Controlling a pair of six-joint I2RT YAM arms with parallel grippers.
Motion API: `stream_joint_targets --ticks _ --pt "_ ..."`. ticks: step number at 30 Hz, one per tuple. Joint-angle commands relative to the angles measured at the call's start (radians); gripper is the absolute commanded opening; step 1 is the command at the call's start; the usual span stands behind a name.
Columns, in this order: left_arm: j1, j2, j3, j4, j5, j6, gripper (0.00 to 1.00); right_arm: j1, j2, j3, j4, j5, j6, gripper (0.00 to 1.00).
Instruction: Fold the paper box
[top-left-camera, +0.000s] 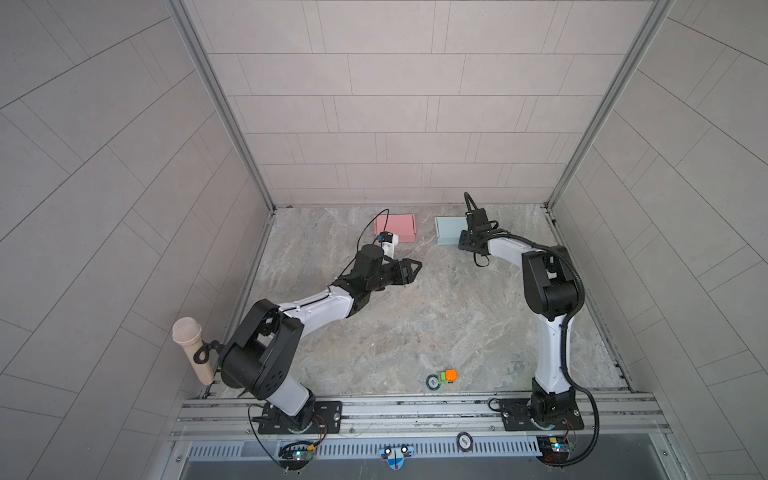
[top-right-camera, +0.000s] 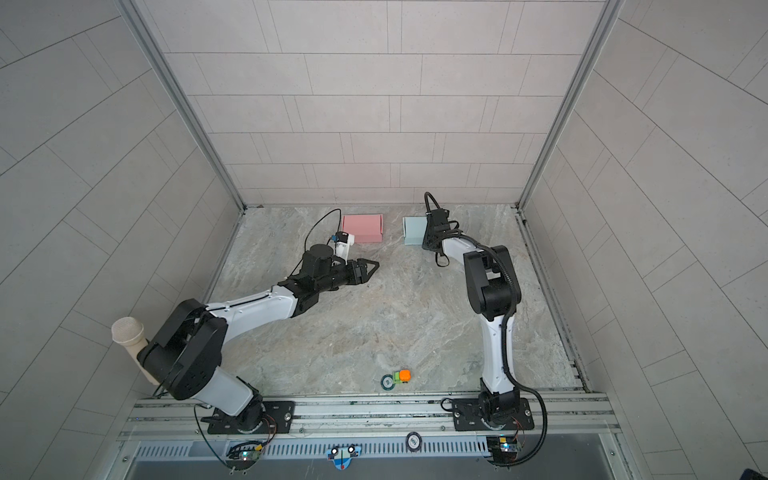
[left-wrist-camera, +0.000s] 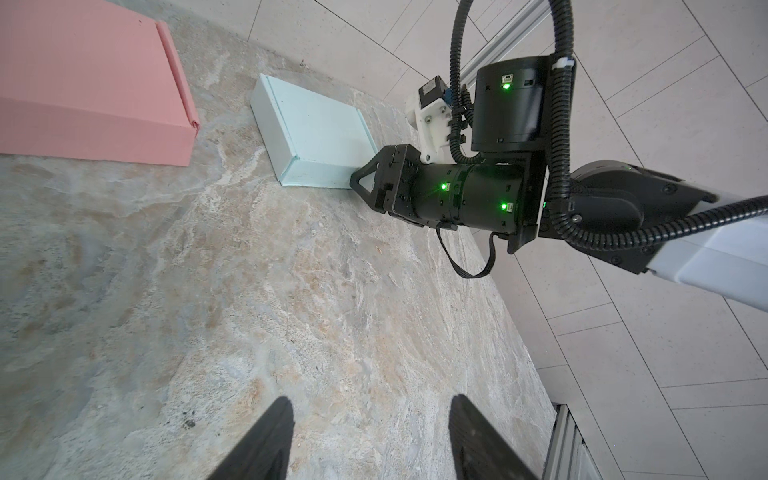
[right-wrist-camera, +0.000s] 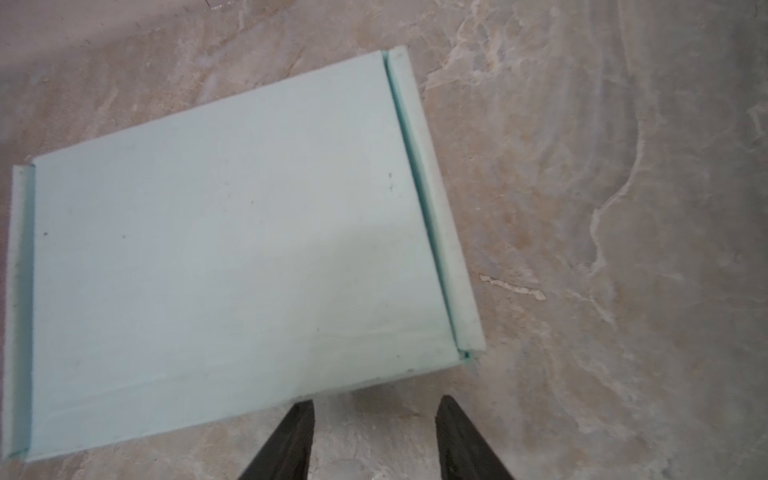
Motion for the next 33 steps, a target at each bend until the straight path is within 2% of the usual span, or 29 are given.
stream_joint_targets --ticks 1,4,7,11,12,17,19,22,24,27,33 --pt "-0.01 -0.029 -0.014 -0.005 -0.011 0.02 0.64 -0.011 0.023 0.033 -0.031 0.022 -0.01 0.51" --pt "-0.01 -0.044 -0.023 -0.019 -0.02 0.029 0.67 -0.014 0.019 0.028 -0.032 0.013 -0.01 0.51" --pt "-0.01 -0.087 -0.032 -0.101 -0.065 0.073 0.81 -0.012 -0.011 -0.017 -0.006 0.003 -0.001 0.53" --pt "-0.01 -0.173 -0.047 -0.274 -0.208 0.17 0.99 0.005 -0.086 -0.098 0.023 0.008 -0.007 0.62" --pt "-0.009 -0.192 -0.051 -0.312 -0.248 0.189 1.0 0.009 -0.106 -0.117 0.033 0.01 -0.012 0.64" --pt "-0.007 -0.312 -0.076 -0.506 -0.501 0.247 1.0 0.041 -0.26 -0.279 0.115 0.033 -0.039 0.82" --pt "-0.005 -0.373 -0.101 -0.545 -0.605 0.251 1.0 0.052 -0.327 -0.348 0.158 0.036 -0.056 0.99" --pt "0.004 -0.469 -0.148 -0.575 -0.761 0.248 1.0 0.06 -0.435 -0.459 0.219 0.039 -0.089 1.0" --pt "0.005 -0.529 -0.178 -0.6 -0.925 0.221 1.0 0.06 -0.509 -0.53 0.247 0.038 -0.116 0.99" --pt "0.026 -0.592 -0.207 -0.641 -1.058 0.186 1.0 0.061 -0.622 -0.613 0.259 0.067 -0.155 1.0" --pt "0.052 -0.685 -0.273 -0.629 -1.113 0.178 1.0 0.057 -0.794 -0.711 0.229 0.091 -0.228 1.0"
